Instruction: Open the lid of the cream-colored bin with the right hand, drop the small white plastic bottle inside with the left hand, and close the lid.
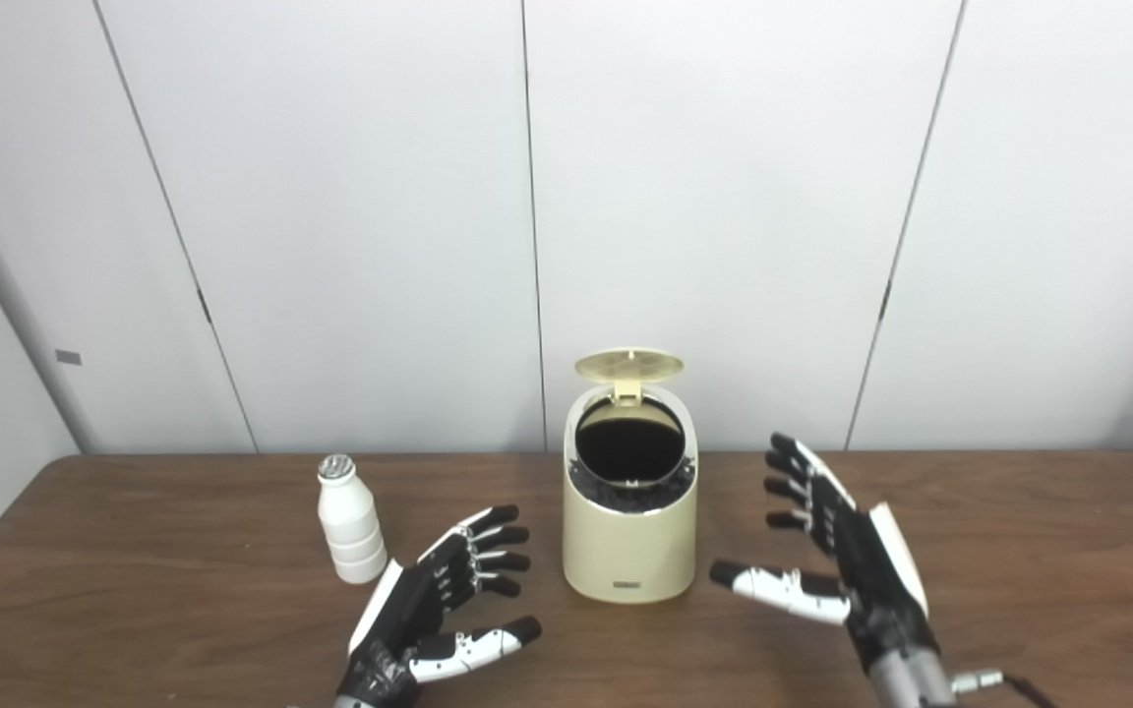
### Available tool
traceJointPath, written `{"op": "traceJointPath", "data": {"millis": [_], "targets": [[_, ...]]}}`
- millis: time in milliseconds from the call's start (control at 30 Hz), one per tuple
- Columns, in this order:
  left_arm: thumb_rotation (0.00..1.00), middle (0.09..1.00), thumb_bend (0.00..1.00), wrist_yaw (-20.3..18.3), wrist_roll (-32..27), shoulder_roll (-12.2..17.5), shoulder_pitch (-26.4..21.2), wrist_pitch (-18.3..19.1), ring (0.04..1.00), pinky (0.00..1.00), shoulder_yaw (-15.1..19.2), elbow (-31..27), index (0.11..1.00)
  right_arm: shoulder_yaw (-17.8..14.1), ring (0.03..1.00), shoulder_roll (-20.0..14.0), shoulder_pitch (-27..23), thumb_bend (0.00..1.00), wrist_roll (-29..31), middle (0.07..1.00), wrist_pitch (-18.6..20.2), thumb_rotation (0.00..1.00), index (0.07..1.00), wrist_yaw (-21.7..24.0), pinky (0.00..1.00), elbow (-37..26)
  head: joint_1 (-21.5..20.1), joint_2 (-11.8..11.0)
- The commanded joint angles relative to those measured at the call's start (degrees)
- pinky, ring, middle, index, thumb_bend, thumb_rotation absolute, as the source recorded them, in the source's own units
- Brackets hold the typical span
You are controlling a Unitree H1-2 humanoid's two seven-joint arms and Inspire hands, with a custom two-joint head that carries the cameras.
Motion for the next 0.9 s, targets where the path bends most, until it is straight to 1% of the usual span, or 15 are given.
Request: {"op": "traceJointPath", "data": {"millis": [0, 167, 333, 433, 500, 533, 600, 667, 700, 733, 800, 867], "targets": [[0.07, 0.802, 0.69, 0.4, -0.7, 0.3, -0.9, -0.2, 0.727, 0.65, 0.4, -2.1, 0.861, -0.4, 0.835, -0.3, -0.8, 0.82, 1.0, 0.9, -4.8, 0.24, 0.905, -1.2, 0.71, -0.2, 0.1, 0.1], [0.06, 0.797, 0.69, 0.3, -0.9, 0.4, -0.8, -0.4, 0.723, 0.64, 0.6, -2.0, 0.856, -0.2, 0.835, -0.1, 0.7, 0.83, 0.9, 0.904, -6.3, 0.23, 0.902, -2.5, 0.71, 1.9, 0.5, 0.1], [0.06, 0.797, 0.68, 0.3, -1.0, 0.8, -0.4, -0.7, 0.726, 0.65, 0.9, -2.7, 0.86, 0.1, 0.834, 0.2, 1.5, 0.8, 0.8, 0.905, -6.9, 0.2, 0.907, -3.3, 0.72, 2.6, 1.0, 0.3], [0.06, 0.796, 0.67, 1.1, -0.4, 1.4, -0.3, -1.9, 0.719, 0.63, 2.0, -3.8, 0.868, -0.2, 0.842, 0.2, 1.8, 0.8, 1.5, 0.904, -7.1, 0.21, 0.908, -3.5, 0.73, 2.6, 3.6, 0.5], [0.06, 0.791, 0.66, 1.5, 0.5, 1.7, -0.3, -2.3, 0.704, 0.62, 2.3, -4.5, 0.863, -0.4, 0.844, 0.0, 1.8, 0.8, 2.0, 0.906, -7.2, 0.21, 0.907, -3.7, 0.74, 2.9, 6.2, 0.6], [0.06, 0.787, 0.65, 1.8, 1.4, 1.8, 0.0, -2.7, 0.695, 0.61, 2.4, -4.9, 0.857, -0.7, 0.84, -0.1, 1.7, 0.8, 2.2, 0.904, -7.2, 0.21, 0.903, -3.8, 0.74, 3.2, 8.3, 0.6], [0.02, 0.748, 0.65, 3.9, 4.7, 1.6, 1.2, -4.0, 0.659, 0.57, 2.8, -6.4, 0.808, -1.2, 0.83, -0.4, 1.6, 0.78, 2.7, 0.898, -7.6, 0.19, 0.895, -4.1, 0.74, 3.8, 10.4, 0.6], [0.0, 0.688, 0.67, 7.2, 8.7, 0.5, 2.9, -5.1, 0.61, 0.53, 3.6, -8.2, 0.75, -1.6, 0.825, -1.0, 1.3, 0.75, 3.3, 0.894, -8.3, 0.18, 0.891, -4.0, 0.73, 4.5, 13.2, 0.7], [0.0, 0.667, 0.67, 8.9, 10.4, 0.0, 3.8, -5.6, 0.594, 0.52, 4.1, -9.0, 0.732, -1.9, 0.828, -1.3, 1.2, 0.74, 3.6, 0.895, -8.9, 0.16, 0.892, -3.9, 0.74, 4.9, 13.5, 0.7], [0.0, 0.647, 0.68, 10.4, 11.8, -0.6, 4.3, -6.0, 0.578, 0.5, 4.5, -9.6, 0.715, -2.2, 0.833, -1.7, 0.9, 0.73, 4.1, 0.895, -9.5, 0.14, 0.895, -3.7, 0.74, 5.4, 16.0, 0.9], [0.0, 0.631, 0.67, 13.4, 14.2, -1.7, 5.5, -5.7, 0.558, 0.48, 5.8, -11.3, 0.696, -2.7, 0.84, -2.3, 0.5, 0.72, 5.1, 0.899, -10.1, 0.12, 0.904, -3.3, 0.75, 5.8, 17.5, 0.9], [0.0, 0.619, 0.65, 15.4, 15.2, -2.3, 6.5, -4.3, 0.567, 0.48, 7.2, -13.3, 0.656, -3.1, 0.83, -2.5, 0.4, 0.71, 6.2, 0.897, -9.0, 0.11, 0.912, -3.0, 0.74, 4.8, 18.9, 0.7]]}}
